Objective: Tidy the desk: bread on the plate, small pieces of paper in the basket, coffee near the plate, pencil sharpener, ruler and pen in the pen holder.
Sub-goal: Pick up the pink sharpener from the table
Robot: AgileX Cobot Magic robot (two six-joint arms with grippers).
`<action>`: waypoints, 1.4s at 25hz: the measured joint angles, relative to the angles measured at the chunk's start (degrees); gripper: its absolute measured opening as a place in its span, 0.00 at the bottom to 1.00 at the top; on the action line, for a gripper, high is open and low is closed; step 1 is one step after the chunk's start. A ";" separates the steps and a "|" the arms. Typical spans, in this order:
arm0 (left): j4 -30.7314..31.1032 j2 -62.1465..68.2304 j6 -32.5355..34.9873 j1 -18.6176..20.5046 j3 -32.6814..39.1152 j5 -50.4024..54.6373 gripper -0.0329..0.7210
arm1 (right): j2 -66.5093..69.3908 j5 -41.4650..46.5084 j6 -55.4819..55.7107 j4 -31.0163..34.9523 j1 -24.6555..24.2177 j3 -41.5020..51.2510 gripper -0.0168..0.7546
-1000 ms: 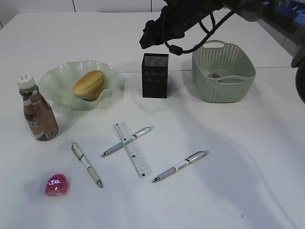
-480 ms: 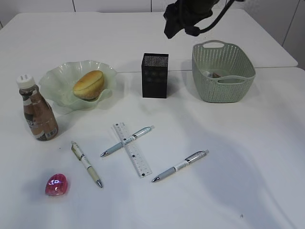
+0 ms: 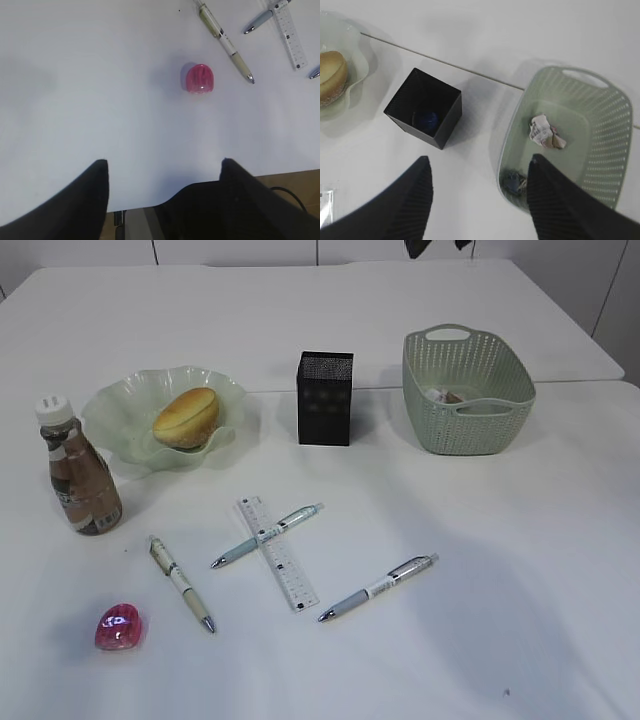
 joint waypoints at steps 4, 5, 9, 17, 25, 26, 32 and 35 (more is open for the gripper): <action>-0.23 0.00 0.00 0.00 0.00 0.00 0.69 | -4.98 0.00 3.11 -0.66 -2.41 8.38 0.63; -0.21 0.00 0.00 0.00 0.00 0.00 0.69 | -6.66 0.00 3.53 -0.77 -2.96 11.62 0.63; -0.48 0.00 0.08 0.00 0.00 0.00 0.69 | -11.42 0.00 4.23 -1.22 -3.70 18.58 0.63; -3.91 1.10 0.67 0.00 0.00 0.00 0.69 | -18.21 0.00 5.93 -0.68 -3.70 31.08 0.63; -4.84 9.46 1.46 -3.90 -0.61 -1.77 0.69 | -21.45 -0.21 6.16 1.00 -3.70 40.99 0.63; -4.84 10.57 1.46 -5.49 -0.61 -2.49 0.69 | -22.14 -0.21 6.16 1.00 -3.70 42.27 0.63; -0.47 17.05 -0.89 -16.05 -0.73 -8.74 0.69 | -23.89 -0.29 6.35 1.00 -3.70 45.10 0.63; 4.20 21.58 -4.72 -20.50 -0.73 -10.38 0.70 | -24.95 -0.29 6.35 1.11 -3.70 45.31 0.63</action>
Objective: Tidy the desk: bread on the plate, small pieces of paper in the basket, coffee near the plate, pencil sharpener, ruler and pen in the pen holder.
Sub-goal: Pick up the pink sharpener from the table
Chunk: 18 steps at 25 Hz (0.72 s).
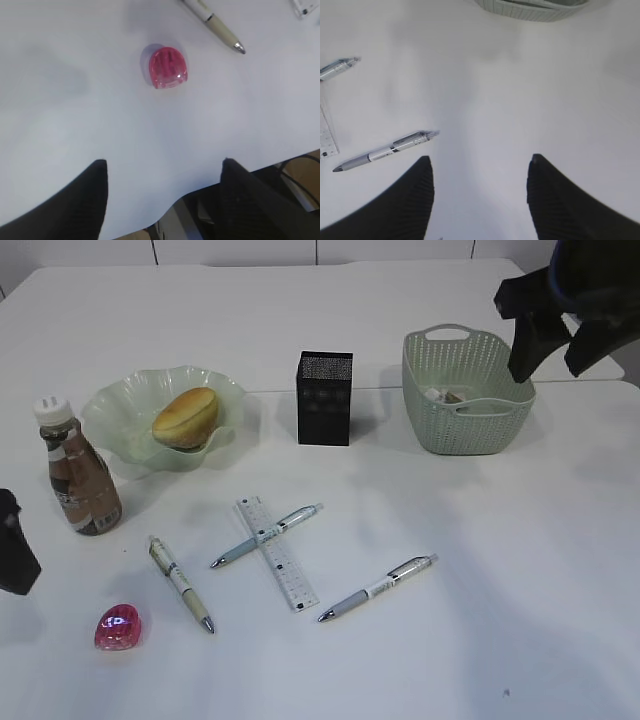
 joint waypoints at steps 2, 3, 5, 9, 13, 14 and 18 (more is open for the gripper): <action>2.39 3.00 -2.64 -2.23 -0.11 -0.68 0.70 | -0.77 0.00 0.00 0.00 0.00 0.09 0.63; 3.29 4.67 -3.79 -3.36 -0.25 -0.69 0.71 | -0.77 0.00 0.00 0.00 0.00 0.09 0.63; 4.41 7.66 -5.39 -5.39 -1.32 -1.47 0.71 | -1.18 0.00 0.00 -0.10 0.00 0.09 0.63; 5.49 13.38 -8.09 -8.62 -4.93 -3.75 0.71 | -1.18 0.00 0.10 -0.10 0.00 0.09 0.63; 6.64 18.92 -9.63 -9.27 -7.89 -4.63 0.71 | -1.18 0.00 0.08 -0.65 0.00 0.09 0.63; 6.77 20.22 -9.91 -9.27 -8.31 -4.72 0.71 | -1.18 0.00 0.08 -0.65 0.00 0.09 0.63; 6.98 24.55 -10.52 -9.27 -8.74 -4.78 0.71 | -1.18 0.00 0.08 -0.65 0.00 0.09 0.62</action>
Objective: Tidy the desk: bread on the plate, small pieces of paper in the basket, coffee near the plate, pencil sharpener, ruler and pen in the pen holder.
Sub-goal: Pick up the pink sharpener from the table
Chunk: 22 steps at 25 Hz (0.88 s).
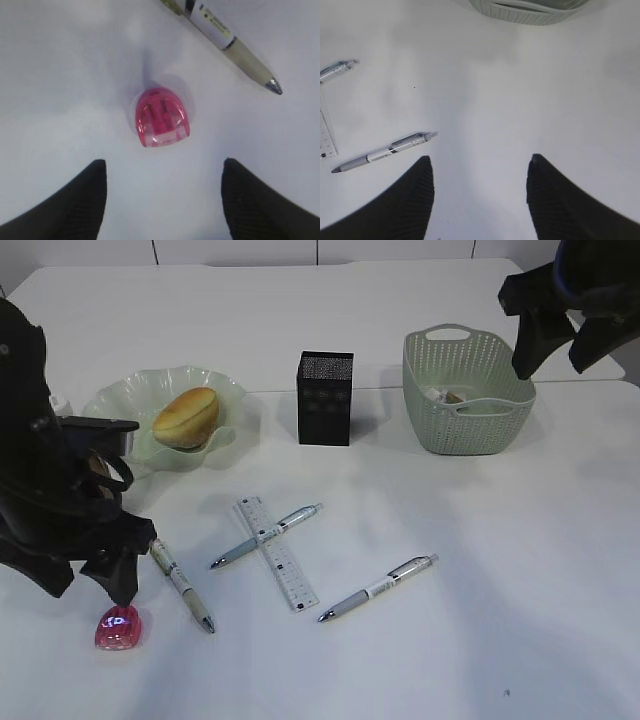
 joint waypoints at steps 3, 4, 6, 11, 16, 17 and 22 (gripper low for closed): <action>0.00 2.22 -0.13 0.00 -0.13 -0.08 0.71 | 0.00 0.00 0.00 0.00 0.00 0.00 0.62; 0.03 2.85 -0.13 0.00 -0.13 -0.21 0.71 | 0.00 0.00 0.00 0.00 0.00 0.00 0.62; 0.16 3.84 -0.13 0.00 -0.13 -0.46 0.71 | 0.00 0.00 0.00 0.00 0.00 0.00 0.62; 0.29 4.75 -0.13 0.00 -0.22 -2.21 0.71 | 0.00 0.00 0.00 0.00 0.00 0.00 0.62; 0.31 5.27 -0.23 0.00 -0.22 -3.73 0.71 | 0.00 -0.04 0.00 0.00 0.00 0.00 0.62; 0.31 5.65 -0.23 0.00 -0.22 -3.86 0.71 | 0.00 -0.04 0.00 0.00 0.00 0.00 0.62; 0.41 7.39 -0.23 0.00 -0.22 -4.20 0.71 | 0.00 -0.04 0.00 0.00 0.00 0.00 0.62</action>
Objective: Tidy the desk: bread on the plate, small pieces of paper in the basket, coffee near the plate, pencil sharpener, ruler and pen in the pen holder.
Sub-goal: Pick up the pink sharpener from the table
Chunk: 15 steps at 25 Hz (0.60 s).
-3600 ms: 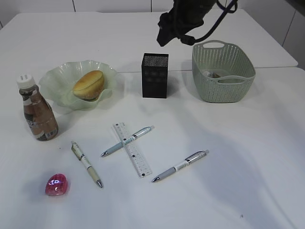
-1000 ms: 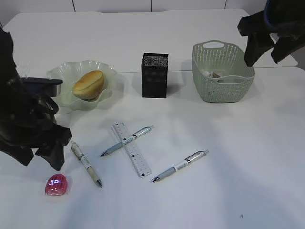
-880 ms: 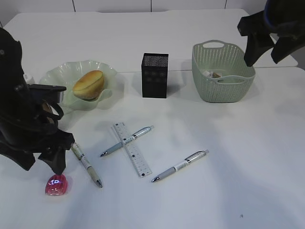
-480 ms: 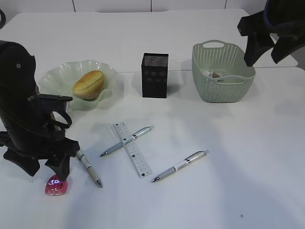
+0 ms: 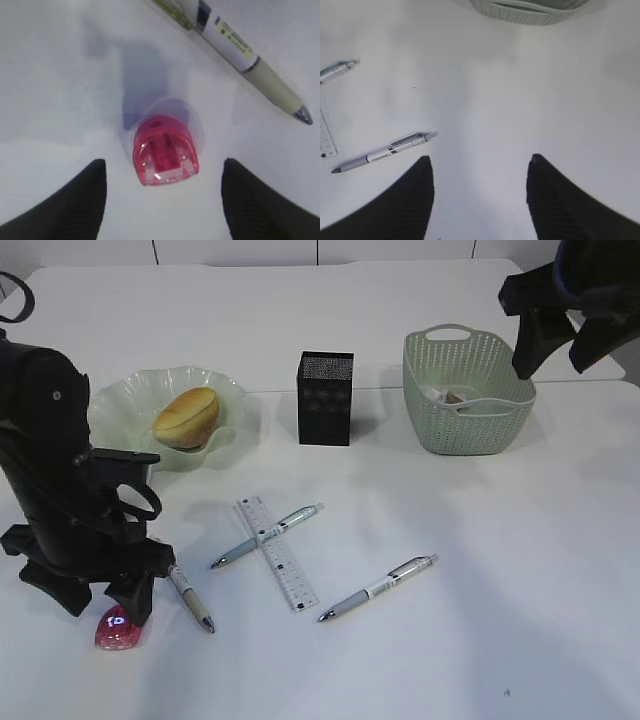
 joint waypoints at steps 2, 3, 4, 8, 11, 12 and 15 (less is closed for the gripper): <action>0.00 0.88 0.00 0.00 0.00 0.00 0.71 | 0.00 0.00 0.00 0.00 0.00 0.00 0.62; 0.00 1.32 0.00 0.00 0.00 0.00 0.71 | 0.00 0.00 0.00 0.00 0.00 0.00 0.62; 0.00 1.69 0.00 0.00 0.00 0.00 0.71 | 0.00 0.00 0.00 0.00 0.00 0.00 0.62; 0.00 1.95 0.00 0.00 0.00 -0.04 0.71 | 0.00 -0.10 0.00 0.00 0.00 0.00 0.62; 0.00 1.95 0.00 0.00 0.00 -0.13 0.71 | 0.00 -0.10 0.00 0.00 0.00 0.00 0.62; 0.00 1.95 0.00 0.00 0.00 -0.13 0.71 | 0.00 -0.10 0.00 0.00 0.00 0.00 0.62; 0.00 1.95 0.00 0.00 0.00 -0.13 0.71 | 0.00 -0.10 0.00 0.00 0.00 0.00 0.62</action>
